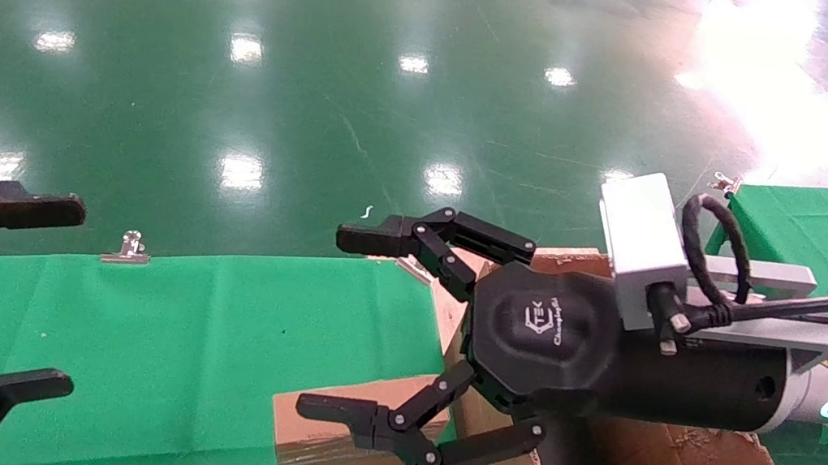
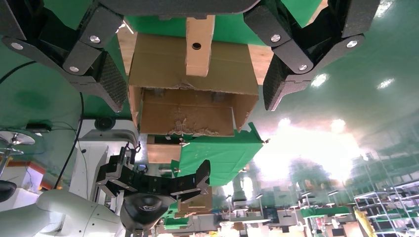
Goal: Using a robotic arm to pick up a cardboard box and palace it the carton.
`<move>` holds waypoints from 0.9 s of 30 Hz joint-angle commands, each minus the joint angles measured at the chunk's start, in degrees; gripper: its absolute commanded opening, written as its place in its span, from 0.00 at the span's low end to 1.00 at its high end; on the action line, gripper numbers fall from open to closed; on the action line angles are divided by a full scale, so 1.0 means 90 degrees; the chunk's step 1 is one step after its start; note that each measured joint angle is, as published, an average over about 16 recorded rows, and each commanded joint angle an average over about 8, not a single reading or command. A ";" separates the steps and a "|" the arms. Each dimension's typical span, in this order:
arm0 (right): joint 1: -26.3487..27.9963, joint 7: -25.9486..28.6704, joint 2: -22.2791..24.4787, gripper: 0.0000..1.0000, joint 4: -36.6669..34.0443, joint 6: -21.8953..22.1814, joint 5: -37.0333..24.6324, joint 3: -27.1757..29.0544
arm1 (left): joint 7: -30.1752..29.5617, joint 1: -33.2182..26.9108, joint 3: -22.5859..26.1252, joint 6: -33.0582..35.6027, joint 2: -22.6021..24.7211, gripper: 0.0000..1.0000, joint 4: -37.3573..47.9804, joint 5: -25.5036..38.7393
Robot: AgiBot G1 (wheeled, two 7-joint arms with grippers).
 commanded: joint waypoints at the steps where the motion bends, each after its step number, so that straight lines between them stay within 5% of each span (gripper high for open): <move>1: 0.0000 0.0000 0.0000 1.00 0.0000 0.0000 0.0000 0.0000 | 0.0000 0.0000 0.0000 0.0000 0.0000 1.00 0.0000 0.0000; 11: 0.0000 0.0000 0.0000 1.00 0.0000 0.0000 0.0000 0.0000 | 0.0000 0.0000 0.0000 0.0000 0.0000 0.98 0.0000 0.0000; 19: -0.0002 -0.0001 0.0000 1.00 0.0001 -0.0002 0.0000 0.0003 | 0.0000 0.0000 0.0000 0.0000 0.0000 0.03 0.0000 0.0000; 27: 0.0079 0.0055 0.0011 1.00 0.0017 0.0030 -0.0178 -0.0073 | 0.0000 0.0000 0.0000 0.0000 0.0000 0.00 0.0000 0.0000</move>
